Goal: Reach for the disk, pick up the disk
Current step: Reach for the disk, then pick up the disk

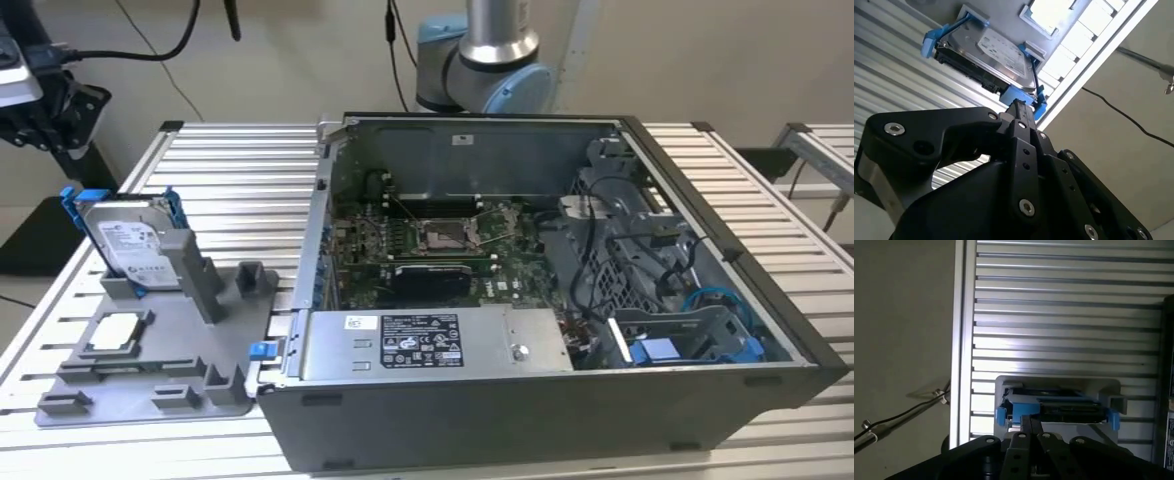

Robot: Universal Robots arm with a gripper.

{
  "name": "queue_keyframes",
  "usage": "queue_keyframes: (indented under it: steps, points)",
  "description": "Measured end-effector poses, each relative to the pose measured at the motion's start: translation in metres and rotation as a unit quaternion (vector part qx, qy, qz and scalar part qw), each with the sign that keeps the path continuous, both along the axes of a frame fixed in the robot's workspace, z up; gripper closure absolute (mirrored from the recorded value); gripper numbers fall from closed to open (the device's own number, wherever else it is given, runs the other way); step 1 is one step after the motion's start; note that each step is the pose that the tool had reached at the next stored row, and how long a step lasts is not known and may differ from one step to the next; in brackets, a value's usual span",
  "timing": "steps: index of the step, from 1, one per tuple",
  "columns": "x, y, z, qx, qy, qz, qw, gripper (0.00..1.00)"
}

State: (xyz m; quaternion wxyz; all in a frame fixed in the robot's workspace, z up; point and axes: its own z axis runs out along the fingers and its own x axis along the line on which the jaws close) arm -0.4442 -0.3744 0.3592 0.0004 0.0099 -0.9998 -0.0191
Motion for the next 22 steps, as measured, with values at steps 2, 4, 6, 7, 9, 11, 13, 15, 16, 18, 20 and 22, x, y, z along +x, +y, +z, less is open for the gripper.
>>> queue_keyframes:
  steps: [2,4,6,7,9,11,13,15,16,18,20,22]
  points:
    - [0.0027,-0.0001,0.0,0.0,0.0,0.0,1.0,1.0]
    - [0.0032,-0.0004,-0.0001,0.0,0.0,0.0,1.0,1.0]
    - [0.0032,-0.0004,-0.0001,0.0,0.0,0.0,1.0,1.0]
    - [0.0032,-0.0005,-0.0001,0.0,0.0,0.0,1.0,1.0]
    - [0.0033,-0.0005,0.0,0.0,0.0,0.0,1.0,1.0]
    - [0.0033,-0.0005,-0.0001,0.0,0.0,0.0,1.0,1.0]
    - [0.0033,-0.0005,-0.0001,0.0,0.0,0.0,1.0,1.0]
    - [0.0033,-0.0006,-0.0001,0.0,0.0,0.003,1.0,1.0]
    - [0.0033,-0.0006,0.0,0.0,0.0,0.006,1.0,1.0]
    - [0.0033,-0.0005,-0.0001,0.0,0.0,0.012,0.9999,1.0]
    - [0.0033,-0.0006,-0.0001,0.0,0.0,0.021,0.9998,1.0]
    - [0.0033,-0.0006,-0.0001,0.0,0.0,0.036,0.9994,1.0]
